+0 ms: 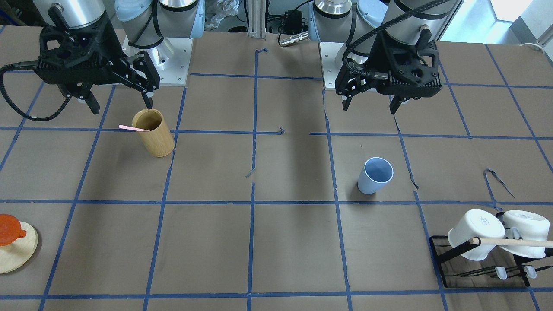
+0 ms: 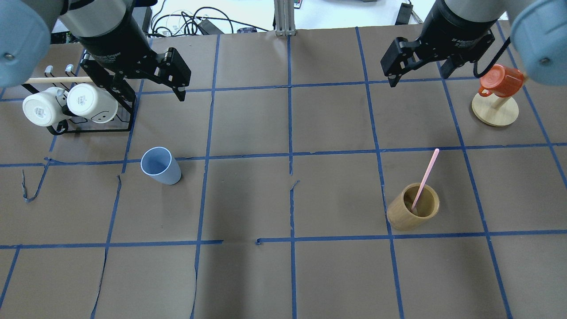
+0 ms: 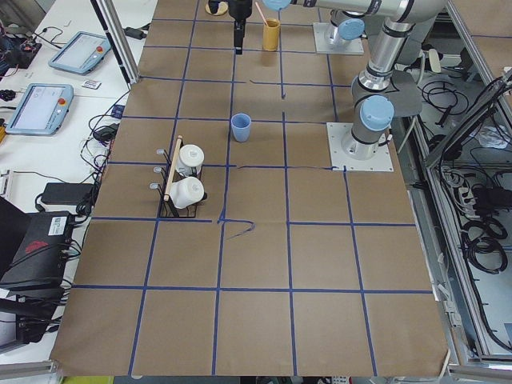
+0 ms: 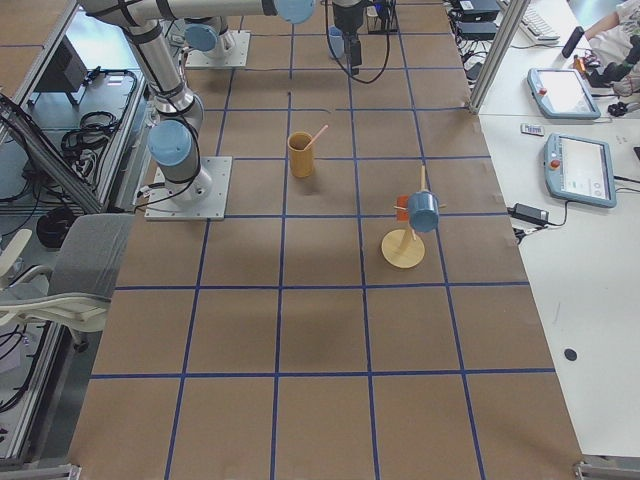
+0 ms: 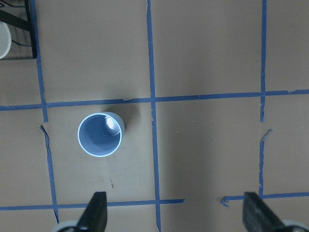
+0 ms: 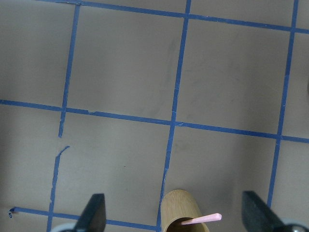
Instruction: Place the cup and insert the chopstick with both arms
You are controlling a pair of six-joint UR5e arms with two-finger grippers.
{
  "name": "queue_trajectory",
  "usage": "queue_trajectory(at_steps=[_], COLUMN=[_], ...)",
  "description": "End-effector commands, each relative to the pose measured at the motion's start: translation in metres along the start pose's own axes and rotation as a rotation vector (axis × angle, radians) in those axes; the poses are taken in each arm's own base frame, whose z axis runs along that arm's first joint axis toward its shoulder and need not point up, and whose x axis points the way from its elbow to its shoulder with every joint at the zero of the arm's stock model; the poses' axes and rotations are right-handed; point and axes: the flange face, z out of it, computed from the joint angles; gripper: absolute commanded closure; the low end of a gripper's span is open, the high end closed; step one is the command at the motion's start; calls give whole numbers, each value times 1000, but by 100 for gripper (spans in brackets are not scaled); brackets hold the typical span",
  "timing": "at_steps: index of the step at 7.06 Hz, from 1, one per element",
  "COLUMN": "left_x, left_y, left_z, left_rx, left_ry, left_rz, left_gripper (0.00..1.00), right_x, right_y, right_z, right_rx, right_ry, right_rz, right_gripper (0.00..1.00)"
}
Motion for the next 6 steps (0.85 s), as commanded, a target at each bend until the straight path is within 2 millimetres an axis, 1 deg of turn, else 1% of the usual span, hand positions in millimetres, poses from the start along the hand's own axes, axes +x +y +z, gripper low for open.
queue_trajectory(at_steps=[1, 6], left_x=[0, 0], left_y=[0, 1], left_z=[0, -1], left_rx=[0, 4], left_ry=[2, 4], left_rz=[-2, -2], left_gripper=[0, 0], right_x=[1, 2], right_y=[0, 2], right_z=[0, 1], right_rx=[-1, -12], right_ry=[11, 10], right_rz=[1, 1], right_gripper=[0, 0])
